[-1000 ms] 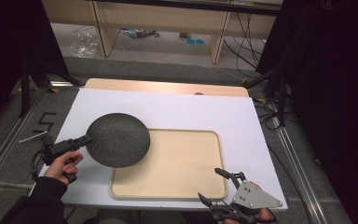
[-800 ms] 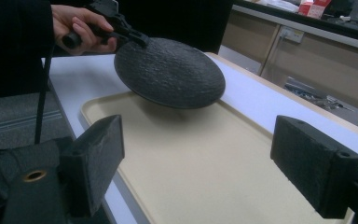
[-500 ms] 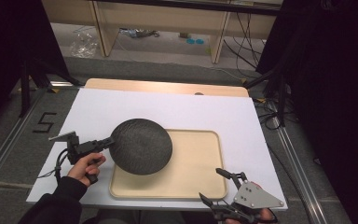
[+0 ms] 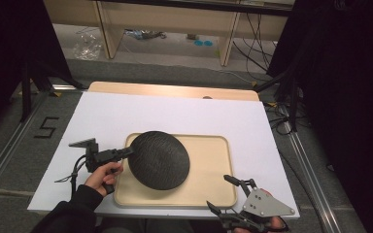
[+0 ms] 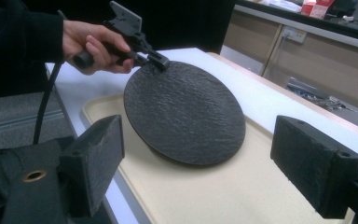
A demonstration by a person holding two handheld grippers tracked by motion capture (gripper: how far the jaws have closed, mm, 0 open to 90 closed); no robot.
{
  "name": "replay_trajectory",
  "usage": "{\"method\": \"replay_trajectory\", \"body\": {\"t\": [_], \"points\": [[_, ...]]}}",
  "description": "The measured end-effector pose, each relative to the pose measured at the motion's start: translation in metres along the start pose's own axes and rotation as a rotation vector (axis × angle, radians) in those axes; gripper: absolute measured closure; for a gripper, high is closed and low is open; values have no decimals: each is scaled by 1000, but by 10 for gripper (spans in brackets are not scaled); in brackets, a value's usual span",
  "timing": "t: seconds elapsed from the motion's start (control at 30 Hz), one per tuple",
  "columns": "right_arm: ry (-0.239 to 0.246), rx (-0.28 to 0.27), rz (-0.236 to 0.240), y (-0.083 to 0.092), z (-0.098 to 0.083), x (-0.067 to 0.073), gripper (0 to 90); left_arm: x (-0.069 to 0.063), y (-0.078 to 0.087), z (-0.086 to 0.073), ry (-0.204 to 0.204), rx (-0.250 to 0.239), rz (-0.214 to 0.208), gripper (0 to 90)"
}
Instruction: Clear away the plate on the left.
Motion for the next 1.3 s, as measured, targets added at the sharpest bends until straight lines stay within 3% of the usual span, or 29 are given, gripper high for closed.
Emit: {"method": "replay_trajectory", "body": {"t": [0.03, 0.13, 0.17, 0.23, 0.33, 0.4, 0.43, 0.7, 0.77, 0.87, 1.07, 1.3], "points": [[-1, -1, 0, 0, 0, 0, 184, -1, -2, -1, 24, 1, 7, 788], [2, -8, 0, 0, 1, -1, 184, 0, -8, -5, 27, 10, 2, 787], [1, -6, 0, 0, 1, -1, 184, 2, -10, -6, 11, 14, -4, 787], [-2, -2, -2, 1, 0, -1, 184, 0, -13, -8, 31, 6, -1, 787], [0, -9, -3, 0, 1, 0, 184, 0, -15, -11, 25, 17, -4, 789], [1, -3, 0, 0, 0, 0, 184, 3, -16, -11, -14, 32, -1, 794], [0, 2, 5, 1, 0, 0, 184, 2, -16, -11, 3, 28, 14, 797], [6, 4, 8, 0, 1, 1, 185, 5, -24, -21, -55, 101, 78, 832], [5, -4, 6, -1, 1, 0, 185, 6, -26, -23, -52, 103, 82, 839], [6, 5, 4, 0, 0, 1, 185, 7, -26, -25, -79, 129, 92, 845], [5, 7, 8, -1, 0, 1, 185, 9, -28, -26, -81, 128, 110, 849], [10, 2, 9, -1, 1, 1, 189, 11, -32, -27, -82, 131, 101, 834]]}}
Point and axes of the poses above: each handheld gripper's, and its own axes: y roughly backward along the jaws, z roughly out of its top, x roughly to its left, the point moved 2 cm from there along -y, roughly forward along the jaws, and after that the axes turned 5 degrees about -x, right-handed, at the moved point
